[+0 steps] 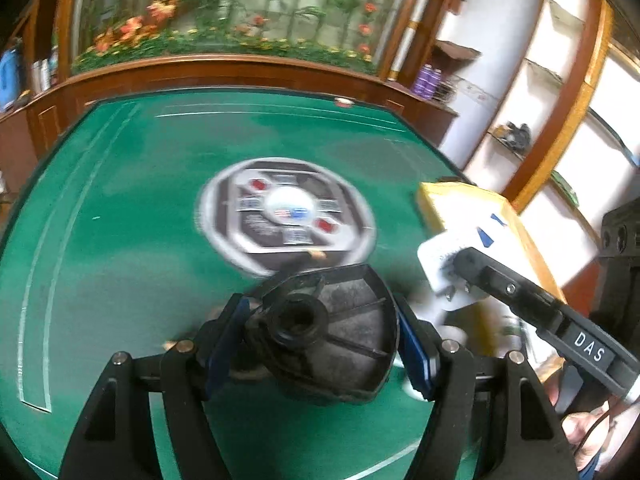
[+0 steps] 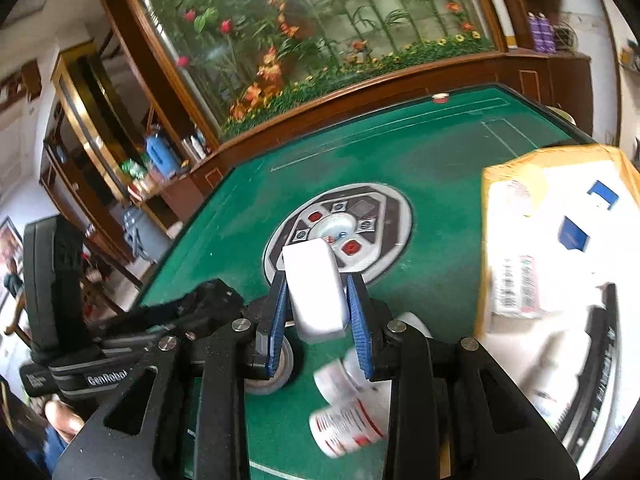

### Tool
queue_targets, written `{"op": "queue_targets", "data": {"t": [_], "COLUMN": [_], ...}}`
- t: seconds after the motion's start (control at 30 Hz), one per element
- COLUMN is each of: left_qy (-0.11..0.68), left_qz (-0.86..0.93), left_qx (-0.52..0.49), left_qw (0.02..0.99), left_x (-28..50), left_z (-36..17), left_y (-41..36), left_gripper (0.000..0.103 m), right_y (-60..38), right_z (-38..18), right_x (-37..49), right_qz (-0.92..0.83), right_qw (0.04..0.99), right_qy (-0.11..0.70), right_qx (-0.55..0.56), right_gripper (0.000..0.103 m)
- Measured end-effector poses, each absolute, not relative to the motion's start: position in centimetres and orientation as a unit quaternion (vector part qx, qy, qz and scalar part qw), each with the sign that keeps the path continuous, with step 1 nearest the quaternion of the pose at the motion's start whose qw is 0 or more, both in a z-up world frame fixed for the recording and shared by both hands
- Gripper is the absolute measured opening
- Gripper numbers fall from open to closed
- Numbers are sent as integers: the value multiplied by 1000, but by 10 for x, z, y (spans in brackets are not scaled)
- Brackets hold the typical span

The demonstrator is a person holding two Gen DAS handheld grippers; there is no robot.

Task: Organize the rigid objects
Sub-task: 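Carry the black holder and white block over the tray and lower them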

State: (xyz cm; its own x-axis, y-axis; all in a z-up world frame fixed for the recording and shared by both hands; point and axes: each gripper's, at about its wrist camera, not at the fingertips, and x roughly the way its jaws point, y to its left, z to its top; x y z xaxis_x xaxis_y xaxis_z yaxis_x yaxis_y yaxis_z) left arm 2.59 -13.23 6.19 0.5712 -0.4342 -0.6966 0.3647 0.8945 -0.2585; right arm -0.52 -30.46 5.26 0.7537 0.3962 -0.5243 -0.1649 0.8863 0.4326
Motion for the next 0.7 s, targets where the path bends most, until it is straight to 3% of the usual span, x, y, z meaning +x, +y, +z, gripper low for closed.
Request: {"op": "queue_targets", "data": {"t": [0.27, 0.7], "left_qy": [398, 428], "left_qz": [-308, -386], "left_qx": [3, 66], "left_qw": [864, 814], "left_x": [2, -17], "left_z": [81, 47], "left_y": [-232, -355], "left_gripper": [71, 71], "right_y": [-397, -498], "right_z": [76, 56], "right_x": [-48, -43], "right_qz": [49, -49], "right_qw": [935, 913], "right_qy": [287, 353], "right_qx": [204, 200], "right_gripper": [29, 28]}}
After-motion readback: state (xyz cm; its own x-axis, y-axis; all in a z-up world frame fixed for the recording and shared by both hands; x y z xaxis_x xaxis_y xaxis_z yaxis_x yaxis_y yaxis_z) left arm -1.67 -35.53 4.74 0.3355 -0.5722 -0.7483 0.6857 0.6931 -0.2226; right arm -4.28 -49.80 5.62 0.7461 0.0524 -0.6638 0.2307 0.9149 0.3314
